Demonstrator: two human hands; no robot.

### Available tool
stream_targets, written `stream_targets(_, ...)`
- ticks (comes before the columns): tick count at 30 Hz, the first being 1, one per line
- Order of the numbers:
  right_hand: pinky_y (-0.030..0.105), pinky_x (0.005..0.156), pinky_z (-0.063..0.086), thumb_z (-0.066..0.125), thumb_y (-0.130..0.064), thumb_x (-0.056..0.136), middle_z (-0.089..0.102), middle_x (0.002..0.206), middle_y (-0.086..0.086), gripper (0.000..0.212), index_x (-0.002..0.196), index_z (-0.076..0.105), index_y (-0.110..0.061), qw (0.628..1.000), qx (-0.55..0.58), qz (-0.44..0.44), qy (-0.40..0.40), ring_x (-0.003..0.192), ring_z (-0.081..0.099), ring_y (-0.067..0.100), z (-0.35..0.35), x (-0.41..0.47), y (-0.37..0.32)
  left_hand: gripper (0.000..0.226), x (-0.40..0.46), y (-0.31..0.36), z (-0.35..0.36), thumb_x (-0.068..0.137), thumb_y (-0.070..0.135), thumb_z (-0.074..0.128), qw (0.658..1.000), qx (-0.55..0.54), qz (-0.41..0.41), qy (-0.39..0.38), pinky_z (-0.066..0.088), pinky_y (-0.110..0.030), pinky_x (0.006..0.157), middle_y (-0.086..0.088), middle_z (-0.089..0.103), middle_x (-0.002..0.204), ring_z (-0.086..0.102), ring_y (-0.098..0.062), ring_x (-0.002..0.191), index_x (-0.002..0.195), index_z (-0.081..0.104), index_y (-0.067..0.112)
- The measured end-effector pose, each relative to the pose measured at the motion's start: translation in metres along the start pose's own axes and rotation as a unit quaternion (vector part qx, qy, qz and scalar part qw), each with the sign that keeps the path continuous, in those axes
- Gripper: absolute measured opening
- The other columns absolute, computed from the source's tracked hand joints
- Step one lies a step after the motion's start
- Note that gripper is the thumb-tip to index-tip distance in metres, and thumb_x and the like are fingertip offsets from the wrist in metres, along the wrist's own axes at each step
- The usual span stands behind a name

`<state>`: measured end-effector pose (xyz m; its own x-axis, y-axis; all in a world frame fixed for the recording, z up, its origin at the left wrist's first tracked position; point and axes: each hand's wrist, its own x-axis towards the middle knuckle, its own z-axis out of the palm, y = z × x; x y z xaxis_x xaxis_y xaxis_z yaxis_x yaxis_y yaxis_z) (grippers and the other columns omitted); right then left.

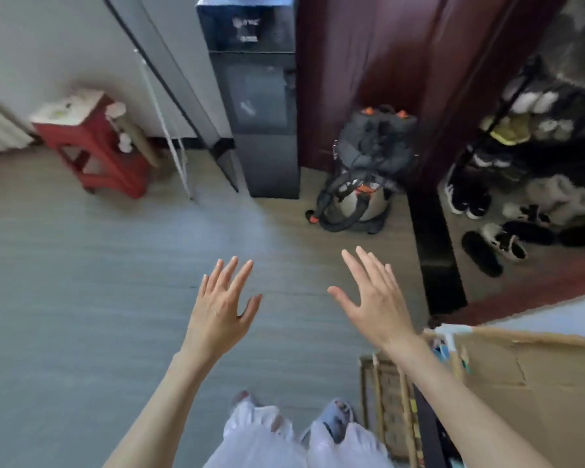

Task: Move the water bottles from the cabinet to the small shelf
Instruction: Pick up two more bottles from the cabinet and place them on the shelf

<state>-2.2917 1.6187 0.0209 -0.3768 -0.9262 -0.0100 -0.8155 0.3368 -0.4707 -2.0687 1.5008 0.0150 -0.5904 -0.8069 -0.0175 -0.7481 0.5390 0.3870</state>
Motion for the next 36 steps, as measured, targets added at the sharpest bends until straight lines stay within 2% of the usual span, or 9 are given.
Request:
stream_targets(3, 0.036, 0.113, 0.005, 0.036, -0.063, 0.084, 0.023, 0.151, 0.007, 0.07, 0.142, 0.023, -0.026, 0.996, 0.024, -0.061, -0.058, 0.14, 0.017, 0.022, 0.037, 0.031, -0.063, 0.065, -0.037, -0.059, -0.018, 0.081, 0.054, 0.03, 0.992, -0.042, -0.109, 0.048, 0.021, -0.047, 0.108, -0.012, 0.037, 0.143, 0.025, -0.032, 0.136, 0.136, 0.037, 0.02)
stream_targets(8, 0.039, 0.113, 0.011, 0.025, -0.066, 0.077, 0.029, 0.149, 0.008, 0.075, 0.141, 0.027, -0.027, 0.979, 0.016, -0.154, -0.133, 0.138, 0.024, 0.025, 0.112, 0.059, -0.177, 0.068, -0.092, -0.16, -0.044, 0.078, 0.056, 0.028, 0.967, -0.065, -0.23, 0.085, 0.02, -0.048, 0.109, -0.013, 0.036, 0.144, 0.023, -0.032, 0.137, 0.136, 0.037, 0.02)
stream_targets(11, 0.041, 0.113, 0.012, 0.037, -0.062, 0.082, 0.03, 0.148, 0.009, 0.069, 0.14, 0.028, -0.025, 0.964, 0.02, -0.21, -0.162, 0.138, 0.025, 0.026, 0.152, 0.076, -0.25, 0.07, -0.116, -0.223, -0.066, 0.077, 0.058, 0.024, 0.951, -0.064, -0.283, 0.109, 0.016, -0.044, 0.111, -0.009, 0.031, 0.147, 0.018, -0.027, 0.139, 0.138, 0.032, 0.023)
stream_targets(13, 0.043, 0.114, 0.012, 0.048, -0.052, 0.086, 0.03, 0.148, 0.011, 0.064, 0.14, 0.029, -0.023, 0.951, 0.019, -0.252, -0.177, 0.138, 0.025, 0.027, 0.175, 0.089, -0.297, 0.07, -0.127, -0.262, -0.084, 0.077, 0.058, 0.022, 0.942, -0.055, -0.309, 0.123, 0.015, -0.043, 0.112, -0.008, 0.029, 0.148, 0.016, -0.026, 0.14, 0.138, 0.031, 0.024)
stream_targets(16, 0.044, 0.113, 0.013, 0.051, -0.047, 0.086, 0.032, 0.147, 0.012, 0.063, 0.14, 0.03, -0.021, 0.93, 0.008, -0.315, -0.189, 0.137, 0.026, 0.028, 0.201, 0.11, -0.36, 0.068, -0.141, -0.311, -0.111, 0.078, 0.055, 0.024, 0.925, -0.037, -0.348, 0.15, 0.019, -0.046, 0.111, -0.011, 0.031, 0.147, 0.019, -0.029, 0.138, 0.138, 0.033, 0.022)
stream_targets(19, 0.044, 0.113, 0.014, 0.047, -0.053, 0.086, 0.033, 0.146, 0.013, 0.065, 0.14, 0.032, -0.02, 0.91, -0.002, -0.363, -0.201, 0.136, 0.027, 0.029, 0.225, 0.136, -0.419, 0.067, -0.149, -0.357, -0.13, 0.079, 0.053, 0.026, 0.905, -0.026, -0.391, 0.166, 0.022, -0.047, 0.109, -0.013, 0.034, 0.145, 0.024, -0.032, 0.137, 0.137, 0.035, 0.021)
stream_targets(23, 0.046, 0.111, 0.018, 0.029, -0.063, 0.08, 0.036, 0.145, 0.013, 0.073, 0.138, 0.034, -0.019, 0.885, -0.011, -0.415, -0.212, 0.134, 0.031, 0.031, 0.26, 0.182, -0.491, 0.067, -0.142, -0.414, -0.15, 0.079, 0.054, 0.025, 0.885, -0.032, -0.429, 0.18, 0.024, -0.046, 0.109, -0.012, 0.033, 0.146, 0.023, -0.032, 0.137, 0.137, 0.035, 0.021)
stream_targets(28, 0.047, 0.11, 0.018, 0.028, -0.064, 0.08, 0.038, 0.143, 0.013, 0.074, 0.138, 0.035, -0.018, 0.85, -0.008, -0.475, -0.227, 0.133, 0.033, 0.031, 0.307, 0.257, -0.595, 0.068, -0.106, -0.502, -0.195, 0.078, 0.056, 0.024, 0.852, -0.031, -0.469, 0.23, 0.019, -0.04, 0.111, -0.01, 0.031, 0.147, 0.02, -0.028, 0.138, 0.137, 0.034, 0.022)
stream_targets(36, 0.046, 0.11, 0.018, 0.028, -0.063, 0.081, 0.038, 0.143, 0.013, 0.074, 0.138, 0.034, -0.017, 0.793, 0.006, -0.563, -0.234, 0.134, 0.032, 0.031, 0.37, 0.354, -0.778, 0.063, -0.055, -0.638, -0.296, 0.082, 0.052, 0.028, 0.807, 0.011, -0.513, 0.291, 0.023, -0.045, 0.11, -0.01, 0.034, 0.145, 0.023, -0.029, 0.137, 0.136, 0.036, 0.022)
